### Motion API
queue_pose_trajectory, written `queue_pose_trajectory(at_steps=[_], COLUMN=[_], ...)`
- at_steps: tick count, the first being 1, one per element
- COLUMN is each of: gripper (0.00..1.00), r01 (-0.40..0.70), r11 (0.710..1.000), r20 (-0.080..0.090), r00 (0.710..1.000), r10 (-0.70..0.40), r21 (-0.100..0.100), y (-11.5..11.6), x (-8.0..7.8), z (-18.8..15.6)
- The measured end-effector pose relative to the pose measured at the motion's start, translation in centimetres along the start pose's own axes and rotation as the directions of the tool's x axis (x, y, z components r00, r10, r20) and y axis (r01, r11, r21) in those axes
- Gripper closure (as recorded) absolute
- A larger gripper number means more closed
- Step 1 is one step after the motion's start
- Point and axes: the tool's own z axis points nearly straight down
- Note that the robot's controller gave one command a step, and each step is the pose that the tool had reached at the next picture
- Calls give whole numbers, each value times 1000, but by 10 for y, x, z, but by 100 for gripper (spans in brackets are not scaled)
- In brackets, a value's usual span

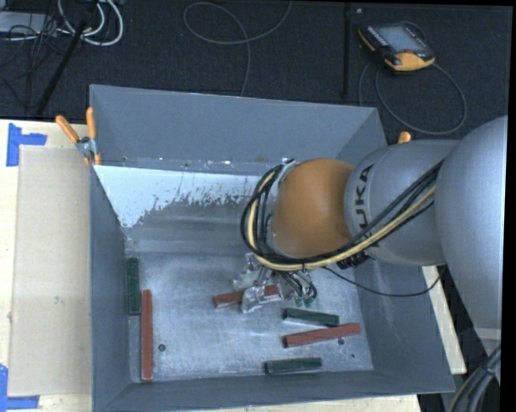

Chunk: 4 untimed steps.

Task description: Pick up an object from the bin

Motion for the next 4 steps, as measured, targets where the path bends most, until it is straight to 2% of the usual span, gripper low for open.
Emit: queue_pose_trajectory(at_steps=[1, 2, 3, 4], gripper=[100, 100, 100, 100], r01=[0, 0, -1, -1], r11=[1000, 1000, 1000, 1000], r20=[0, -8, -22, -21], r00=[1000, 1000, 1000, 1000], r10=[0, 0, 1, 1], r21=[0, 0, 1, 1], y=[0, 0, 0, 0], x=[0, 2, 5, 4], z=[0, -3, -18, -39])
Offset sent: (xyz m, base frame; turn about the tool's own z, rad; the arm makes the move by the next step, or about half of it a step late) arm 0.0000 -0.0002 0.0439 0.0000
